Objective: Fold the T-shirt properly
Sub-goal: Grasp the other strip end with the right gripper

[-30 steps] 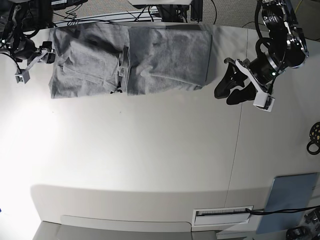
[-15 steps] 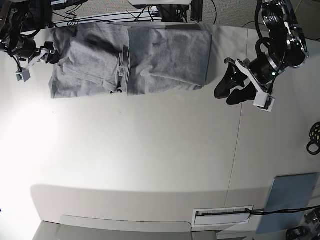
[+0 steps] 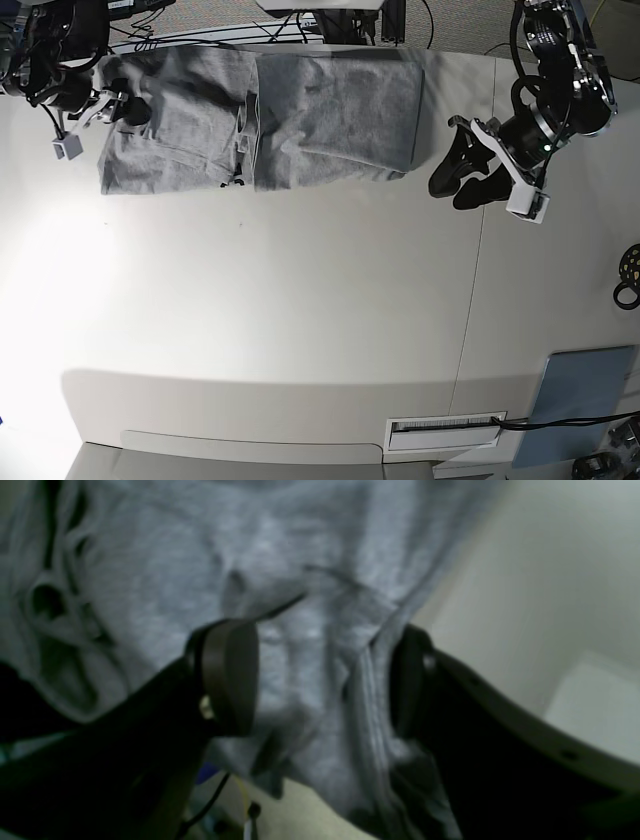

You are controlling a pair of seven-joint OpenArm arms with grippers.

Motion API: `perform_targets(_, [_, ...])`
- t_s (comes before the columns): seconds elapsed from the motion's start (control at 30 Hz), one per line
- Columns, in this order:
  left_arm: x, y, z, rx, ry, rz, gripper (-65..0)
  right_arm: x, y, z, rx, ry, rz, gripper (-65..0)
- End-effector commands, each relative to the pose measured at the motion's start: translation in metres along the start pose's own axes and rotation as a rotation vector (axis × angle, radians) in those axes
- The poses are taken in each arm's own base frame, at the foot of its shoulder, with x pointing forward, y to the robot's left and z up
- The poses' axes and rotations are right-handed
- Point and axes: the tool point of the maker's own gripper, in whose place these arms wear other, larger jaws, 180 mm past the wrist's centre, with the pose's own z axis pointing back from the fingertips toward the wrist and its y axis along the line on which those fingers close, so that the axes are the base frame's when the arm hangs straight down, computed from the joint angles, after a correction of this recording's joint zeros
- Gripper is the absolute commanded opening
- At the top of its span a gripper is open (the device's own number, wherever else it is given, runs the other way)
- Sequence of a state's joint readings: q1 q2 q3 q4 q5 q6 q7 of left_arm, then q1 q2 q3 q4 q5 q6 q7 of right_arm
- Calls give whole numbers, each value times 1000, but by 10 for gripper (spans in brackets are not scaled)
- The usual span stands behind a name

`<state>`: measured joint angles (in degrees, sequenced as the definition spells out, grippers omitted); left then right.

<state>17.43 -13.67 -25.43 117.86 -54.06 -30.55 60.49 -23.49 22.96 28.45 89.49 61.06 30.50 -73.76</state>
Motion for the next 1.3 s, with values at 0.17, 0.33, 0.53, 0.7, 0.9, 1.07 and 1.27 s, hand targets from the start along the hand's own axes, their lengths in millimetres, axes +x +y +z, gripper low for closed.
perform_targets(0.17, [11, -4, 2, -13, -34, -23, -365, -11, -5, 3, -22, 62, 22, -274])
perform_targets(0.33, [11, -4, 2, -13, -34, -23, -365, -10, -5, 2, -22, 52, 23, -378])
perform_targets(0.53, [11, -4, 2, -13, -34, -23, -365, -4, -4, 2, -16, 18, 40, -477])
perform_targets(0.7, [11, -4, 2, -13, -34, -23, -365, 1, -3, 2, -14, -7, 45, -501])
perform_targets(0.9, [9, -4, 3, -13, -31, -20, -365, 3, -6, 2, -27, -8, 53, -486])
perform_targets(1.07, [6, -4, 3, -12, -16, -20, -365, 7, -4, 2, -21, -32, 68, -374])
perform_targets(1.27, [4, -2, 3, -1, -3, -27, -365, 16, 7, 3, 39, -82, 72, -368])
